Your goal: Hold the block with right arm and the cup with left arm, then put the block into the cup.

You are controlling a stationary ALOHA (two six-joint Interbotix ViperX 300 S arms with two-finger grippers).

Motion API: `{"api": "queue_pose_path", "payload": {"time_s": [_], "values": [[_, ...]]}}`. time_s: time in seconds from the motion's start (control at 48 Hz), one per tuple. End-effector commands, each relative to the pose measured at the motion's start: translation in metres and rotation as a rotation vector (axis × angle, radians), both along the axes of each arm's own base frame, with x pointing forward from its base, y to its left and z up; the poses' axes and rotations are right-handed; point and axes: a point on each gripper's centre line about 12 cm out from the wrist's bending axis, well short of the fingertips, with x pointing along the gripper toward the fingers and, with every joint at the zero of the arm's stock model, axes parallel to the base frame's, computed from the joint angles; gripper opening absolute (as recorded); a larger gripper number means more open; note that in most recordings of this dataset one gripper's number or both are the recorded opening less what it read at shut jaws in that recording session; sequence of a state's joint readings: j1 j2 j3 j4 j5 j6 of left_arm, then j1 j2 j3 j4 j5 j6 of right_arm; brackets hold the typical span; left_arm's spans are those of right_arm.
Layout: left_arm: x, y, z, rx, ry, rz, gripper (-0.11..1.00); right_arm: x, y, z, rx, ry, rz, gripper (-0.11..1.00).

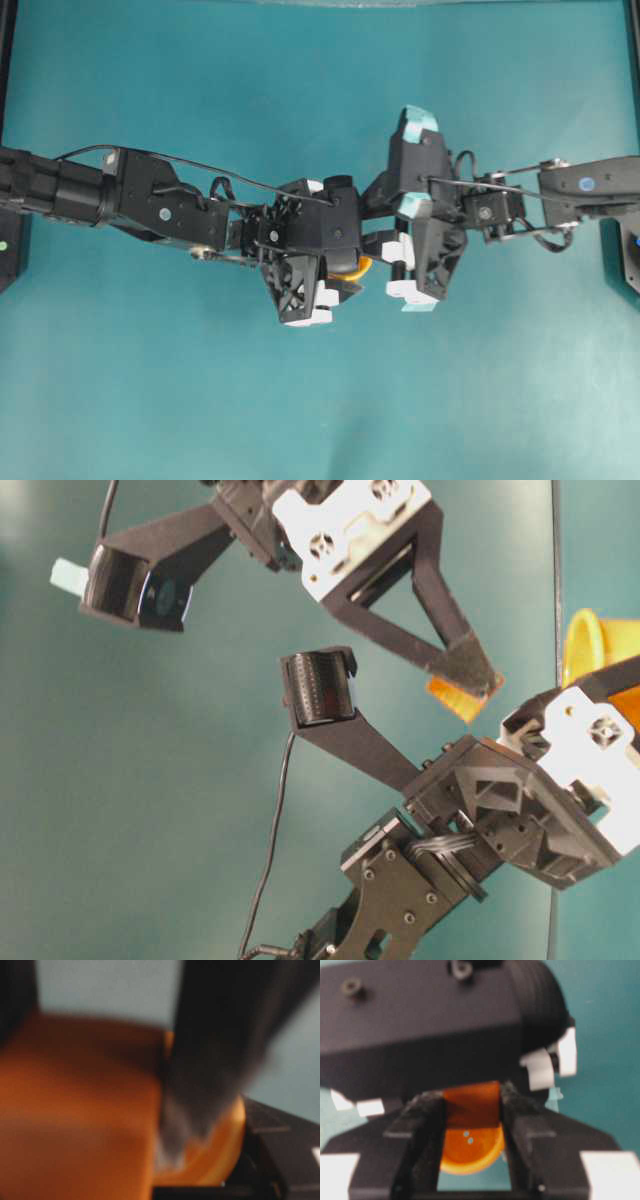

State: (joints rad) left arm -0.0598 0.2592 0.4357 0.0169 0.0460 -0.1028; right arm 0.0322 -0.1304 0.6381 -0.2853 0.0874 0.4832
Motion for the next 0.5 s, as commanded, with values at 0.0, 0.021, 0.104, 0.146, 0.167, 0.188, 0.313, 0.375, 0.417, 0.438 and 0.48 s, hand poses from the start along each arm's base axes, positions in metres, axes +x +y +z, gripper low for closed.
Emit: {"api": "queue_pose_path", "payload": {"time_s": [0.0,0.021,0.104,0.146,0.167,0.188,0.313,0.375,0.417,0.438,0.48], "values": [[0.0071,-0.0018,0.0160,0.003,-0.048,-0.008,0.65,0.0042,0.0003,0.0118,-0.007,-0.024,0.002,0.39],[0.0071,-0.0018,0.0160,0.003,-0.048,-0.008,0.65,0.0036,0.0000,0.0118,-0.008,-0.019,0.001,0.39],[0.0071,-0.0018,0.0160,0.003,-0.048,-0.008,0.65,0.0021,-0.0005,0.0093,-0.010,-0.002,-0.004,0.39],[0.0071,-0.0018,0.0160,0.003,-0.048,-0.008,0.65,0.0019,-0.0006,0.0090,-0.010,0.001,-0.005,0.39],[0.0075,-0.0019,0.0165,0.002,-0.049,-0.007,0.65,0.0018,-0.0007,0.0088,-0.009,0.003,-0.006,0.39],[0.0071,-0.0018,0.0160,0.003,-0.048,-0.008,0.65,0.0021,-0.0007,0.0094,-0.009,0.001,-0.006,0.39],[0.0071,-0.0025,0.0160,0.003,-0.048,-0.010,0.65,0.0024,-0.0005,0.0098,-0.002,-0.003,-0.009,0.47],[0.0071,-0.0025,0.0160,0.003,-0.048,-0.010,0.65,0.0027,0.0001,0.0104,-0.001,-0.005,-0.008,0.59],[0.0071,-0.0018,0.0160,0.003,-0.048,-0.008,0.65,0.0026,0.0013,0.0104,-0.001,-0.005,-0.005,0.62],[0.0071,-0.0018,0.0160,0.003,-0.048,-0.008,0.65,0.0026,0.0013,0.0104,-0.001,-0.005,-0.005,0.64],[0.0071,-0.0018,0.0160,0.003,-0.048,-0.008,0.65,0.0026,0.0025,0.0104,-0.001,-0.005,-0.002,0.65]]}}
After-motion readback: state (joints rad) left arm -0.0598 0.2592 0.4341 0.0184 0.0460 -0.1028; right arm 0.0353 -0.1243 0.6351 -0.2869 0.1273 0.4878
